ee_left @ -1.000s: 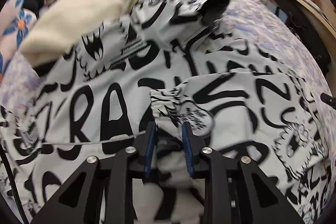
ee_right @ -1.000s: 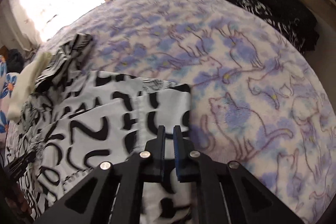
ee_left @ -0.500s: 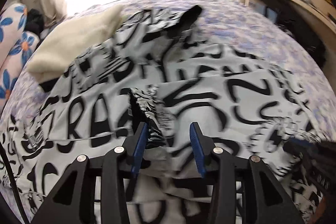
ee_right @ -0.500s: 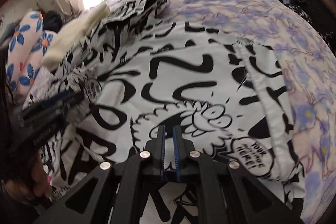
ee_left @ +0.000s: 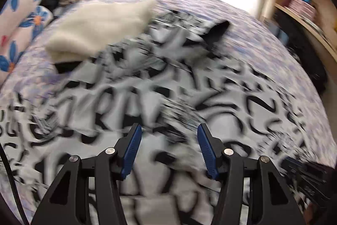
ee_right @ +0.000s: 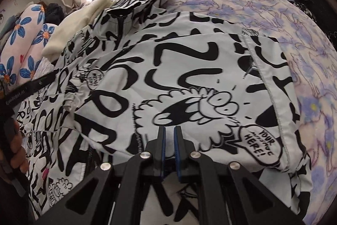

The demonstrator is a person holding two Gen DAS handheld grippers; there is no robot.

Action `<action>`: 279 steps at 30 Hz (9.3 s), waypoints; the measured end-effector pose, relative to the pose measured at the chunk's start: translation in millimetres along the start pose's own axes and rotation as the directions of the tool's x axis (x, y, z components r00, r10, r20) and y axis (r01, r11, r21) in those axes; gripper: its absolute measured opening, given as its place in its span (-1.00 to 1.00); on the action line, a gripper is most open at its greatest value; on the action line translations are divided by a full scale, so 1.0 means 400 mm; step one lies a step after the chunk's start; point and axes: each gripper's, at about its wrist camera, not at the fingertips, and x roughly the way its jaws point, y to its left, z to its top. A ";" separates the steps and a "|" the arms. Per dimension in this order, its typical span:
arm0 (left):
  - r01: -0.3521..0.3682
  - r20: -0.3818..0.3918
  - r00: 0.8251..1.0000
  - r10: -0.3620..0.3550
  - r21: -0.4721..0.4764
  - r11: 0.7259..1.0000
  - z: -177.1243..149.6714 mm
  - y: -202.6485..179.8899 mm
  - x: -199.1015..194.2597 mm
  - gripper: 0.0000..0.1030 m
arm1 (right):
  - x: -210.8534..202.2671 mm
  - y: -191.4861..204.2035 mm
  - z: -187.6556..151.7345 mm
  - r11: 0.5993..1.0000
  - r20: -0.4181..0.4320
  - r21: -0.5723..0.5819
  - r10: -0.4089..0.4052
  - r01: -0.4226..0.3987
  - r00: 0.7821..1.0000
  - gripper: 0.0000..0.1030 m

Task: Fold large clothes

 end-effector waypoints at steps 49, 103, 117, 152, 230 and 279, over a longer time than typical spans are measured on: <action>0.054 0.009 0.998 -0.055 0.097 0.994 -0.141 -0.143 -0.179 0.25 | -0.217 -0.073 -0.148 0.974 0.112 0.207 -0.117 0.092 0.987 -0.93; -0.203 0.017 0.970 0.243 -0.495 0.845 -0.370 0.950 -0.413 0.50 | 0.004 0.942 -0.090 0.932 0.140 -0.357 0.127 -0.070 0.982 -0.93; 0.173 0.176 0.983 -0.056 -0.777 0.605 -0.462 1.243 -0.282 0.50 | 0.154 1.005 -0.105 0.925 0.016 -0.366 0.120 -0.106 0.993 -0.93; 0.382 -0.088 0.919 -0.385 -0.047 0.923 -0.059 0.172 -0.076 -0.34 | -0.059 0.316 -0.127 0.996 0.135 0.088 0.009 -0.021 0.991 -0.92; -0.021 -0.255 0.966 -0.050 -0.270 0.963 -0.002 0.711 0.142 0.53 | 0.228 0.085 0.189 0.965 -0.063 0.145 0.229 -0.218 0.971 -0.36; 0.009 0.061 0.998 -0.005 -0.078 0.997 -0.040 0.359 -0.089 0.17 | 0.069 0.379 0.092 0.982 0.092 -0.158 0.120 -0.105 0.988 -0.69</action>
